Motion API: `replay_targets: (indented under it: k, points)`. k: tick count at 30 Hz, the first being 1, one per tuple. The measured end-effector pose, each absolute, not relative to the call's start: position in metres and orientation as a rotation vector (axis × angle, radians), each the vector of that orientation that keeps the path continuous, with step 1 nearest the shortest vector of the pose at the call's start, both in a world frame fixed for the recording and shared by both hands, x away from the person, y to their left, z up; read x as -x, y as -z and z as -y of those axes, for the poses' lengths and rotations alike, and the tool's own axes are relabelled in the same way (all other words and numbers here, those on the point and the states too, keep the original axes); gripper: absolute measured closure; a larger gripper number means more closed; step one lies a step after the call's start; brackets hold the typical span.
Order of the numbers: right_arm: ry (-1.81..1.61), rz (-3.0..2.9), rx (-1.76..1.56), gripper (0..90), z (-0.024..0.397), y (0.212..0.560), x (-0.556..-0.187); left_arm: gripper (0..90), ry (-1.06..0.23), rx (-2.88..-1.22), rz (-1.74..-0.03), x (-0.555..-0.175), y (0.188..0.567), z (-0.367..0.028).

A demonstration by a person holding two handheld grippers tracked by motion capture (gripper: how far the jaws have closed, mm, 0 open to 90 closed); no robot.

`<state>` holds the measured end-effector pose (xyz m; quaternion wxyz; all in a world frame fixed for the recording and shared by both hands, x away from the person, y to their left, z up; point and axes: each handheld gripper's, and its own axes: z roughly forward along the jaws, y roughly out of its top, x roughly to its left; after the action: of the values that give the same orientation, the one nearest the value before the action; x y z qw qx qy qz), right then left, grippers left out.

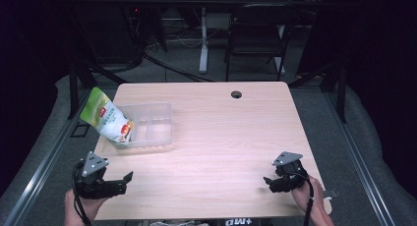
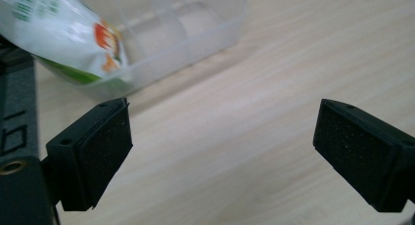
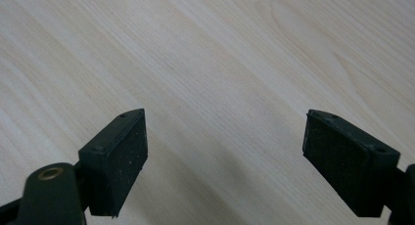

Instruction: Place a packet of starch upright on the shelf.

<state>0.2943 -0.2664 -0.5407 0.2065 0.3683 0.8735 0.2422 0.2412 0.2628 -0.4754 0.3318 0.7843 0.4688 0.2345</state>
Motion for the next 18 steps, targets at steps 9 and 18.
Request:
replay_targets:
  k: [9, 18]
  points:
    - [-0.670, -2.439, -1.025, 16.2, 0.266, 0.540, -0.294, 5.7, -0.531, -2.109, -1.251, -0.232, 0.507, -0.247]
    - [-0.664, -2.443, -1.022, 16.2, 0.264, 0.541, -0.293, 5.2, -0.456, -2.170, -1.267, -0.238, 0.527, -0.244]
